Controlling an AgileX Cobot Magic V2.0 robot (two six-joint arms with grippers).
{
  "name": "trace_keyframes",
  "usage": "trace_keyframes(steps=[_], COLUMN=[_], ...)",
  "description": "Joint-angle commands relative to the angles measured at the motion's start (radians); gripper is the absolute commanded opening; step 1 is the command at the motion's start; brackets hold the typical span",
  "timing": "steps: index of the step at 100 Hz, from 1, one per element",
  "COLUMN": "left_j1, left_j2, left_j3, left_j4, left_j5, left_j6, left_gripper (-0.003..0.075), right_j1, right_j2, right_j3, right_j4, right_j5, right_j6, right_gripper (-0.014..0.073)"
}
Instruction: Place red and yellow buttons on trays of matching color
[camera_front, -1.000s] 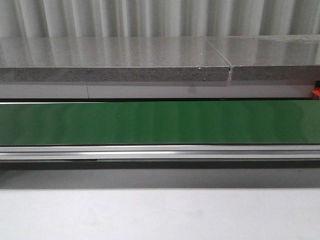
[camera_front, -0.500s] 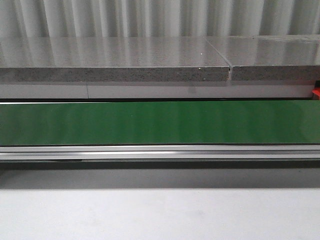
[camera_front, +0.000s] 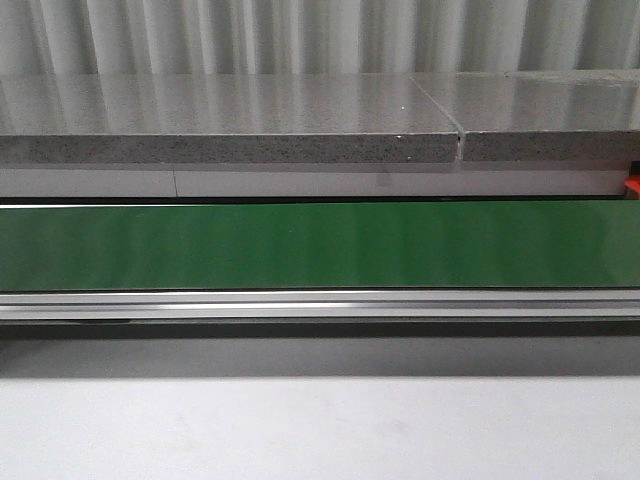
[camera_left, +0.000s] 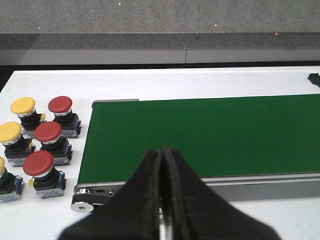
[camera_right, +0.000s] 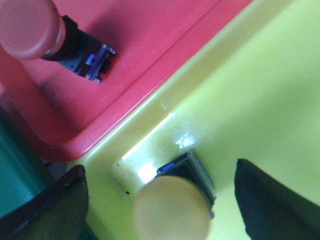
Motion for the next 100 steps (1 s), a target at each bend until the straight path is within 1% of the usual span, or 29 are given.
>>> trace_keyframes(steps=[1, 20, 37, 53, 72, 84, 91, 100], left_j1=[-0.005, -0.005, -0.005, -0.005, -0.005, -0.005, -0.005, -0.005], left_j2=[0.007, 0.007, 0.007, 0.007, 0.007, 0.007, 0.007, 0.007], left_j3=[-0.026, -0.026, -0.026, -0.026, -0.026, -0.026, -0.026, -0.026], left_j4=[0.000, 0.000, 0.000, 0.000, 0.000, 0.000, 0.000, 0.000], left_j5=[-0.074, -0.074, -0.074, -0.074, -0.074, -0.074, -0.074, -0.074], left_j6=[-0.010, -0.010, -0.010, -0.010, -0.010, -0.010, -0.010, -0.010], left_gripper=[-0.0021, -0.0021, -0.0021, -0.0021, -0.0021, -0.0021, -0.0021, -0.0021], right_j1=[0.013, 0.128, 0.292, 0.420, 0.511, 0.547, 0.566, 0.584], right_j2=[-0.080, -0.198, -0.306, -0.422, -0.559, -0.645, -0.693, -0.753], right_j3=[-0.031, -0.031, -0.031, -0.029, -0.029, -0.009, 0.022, 0.076], right_j4=[0.014, 0.014, 0.014, 0.013, 0.013, 0.013, 0.013, 0.013], right_j5=[-0.050, -0.079, -0.084, -0.063, 0.001, 0.034, 0.036, 0.039], right_j6=[-0.014, -0.075, -0.139, -0.188, -0.233, -0.262, -0.262, -0.262], right_gripper=[0.0601, 0.0601, 0.0601, 0.0601, 0.0596, 0.0532, 0.0474, 0.0372])
